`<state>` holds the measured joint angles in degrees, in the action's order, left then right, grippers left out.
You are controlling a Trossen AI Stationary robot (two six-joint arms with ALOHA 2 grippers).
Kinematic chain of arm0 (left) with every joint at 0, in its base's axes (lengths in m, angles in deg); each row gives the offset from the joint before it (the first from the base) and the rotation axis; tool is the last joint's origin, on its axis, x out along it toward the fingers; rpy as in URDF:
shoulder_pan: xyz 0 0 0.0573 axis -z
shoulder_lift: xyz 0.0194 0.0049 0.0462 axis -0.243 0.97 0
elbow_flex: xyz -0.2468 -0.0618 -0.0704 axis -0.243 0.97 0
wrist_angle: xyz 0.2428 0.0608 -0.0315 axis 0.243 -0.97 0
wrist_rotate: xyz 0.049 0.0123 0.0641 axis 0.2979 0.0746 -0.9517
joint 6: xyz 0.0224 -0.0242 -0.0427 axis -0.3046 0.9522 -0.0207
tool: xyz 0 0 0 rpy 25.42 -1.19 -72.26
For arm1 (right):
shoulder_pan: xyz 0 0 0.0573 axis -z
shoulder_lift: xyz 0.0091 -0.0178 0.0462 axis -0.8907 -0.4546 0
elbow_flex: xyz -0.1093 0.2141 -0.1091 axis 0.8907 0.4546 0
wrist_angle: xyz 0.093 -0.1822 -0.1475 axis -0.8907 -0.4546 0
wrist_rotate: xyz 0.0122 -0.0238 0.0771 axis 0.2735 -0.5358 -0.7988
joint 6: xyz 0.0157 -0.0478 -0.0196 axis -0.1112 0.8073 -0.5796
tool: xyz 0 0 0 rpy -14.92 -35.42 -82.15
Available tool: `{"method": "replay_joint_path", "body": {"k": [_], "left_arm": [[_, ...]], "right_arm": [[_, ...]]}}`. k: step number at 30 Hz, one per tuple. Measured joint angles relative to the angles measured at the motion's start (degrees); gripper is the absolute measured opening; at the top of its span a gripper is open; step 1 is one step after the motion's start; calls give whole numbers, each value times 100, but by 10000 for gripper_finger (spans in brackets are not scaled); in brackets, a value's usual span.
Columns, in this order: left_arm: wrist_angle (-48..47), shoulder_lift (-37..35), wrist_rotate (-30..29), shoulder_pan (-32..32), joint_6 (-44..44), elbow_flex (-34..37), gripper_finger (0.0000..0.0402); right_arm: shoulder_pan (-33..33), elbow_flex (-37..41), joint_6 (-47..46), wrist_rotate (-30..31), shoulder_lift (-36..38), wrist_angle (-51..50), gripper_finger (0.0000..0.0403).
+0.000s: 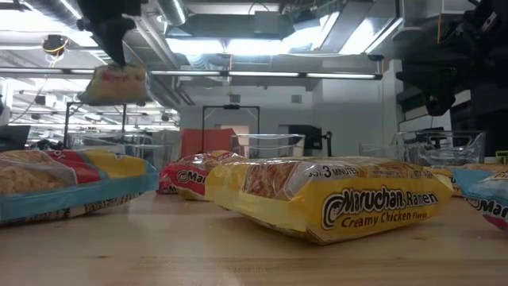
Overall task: Sort Maruchan noodles
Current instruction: Put the blue noodle pack in the left transparent basket
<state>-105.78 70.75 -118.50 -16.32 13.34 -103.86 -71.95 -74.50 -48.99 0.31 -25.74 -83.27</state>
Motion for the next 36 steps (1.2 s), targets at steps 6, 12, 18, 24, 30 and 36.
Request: {"method": "replay_joint_path", "body": {"k": [6,12,18,24,30,36], "left_arm": [[431,548,380,-863,-864,0,0],[933,1275,842,-1462,-1251,-1,0],[1092,1860,831,-1877,-1425,-2,0],[1538,2292,1048,-2054,-1686,0,0],[1750,2652,1067,-2151,-1837,0,0],[1806,2874,1052,-2265,-1837,-1,0]], "right_arm": [[2,0,0,0,0,0,156],[2,0,0,0,0,0,156],[0,0,0,0,0,0,156],[0,1,2,0,0,0,156],[-1,0,4,0,0,0,156],[1,0,4,0,0,-1,156]]}}
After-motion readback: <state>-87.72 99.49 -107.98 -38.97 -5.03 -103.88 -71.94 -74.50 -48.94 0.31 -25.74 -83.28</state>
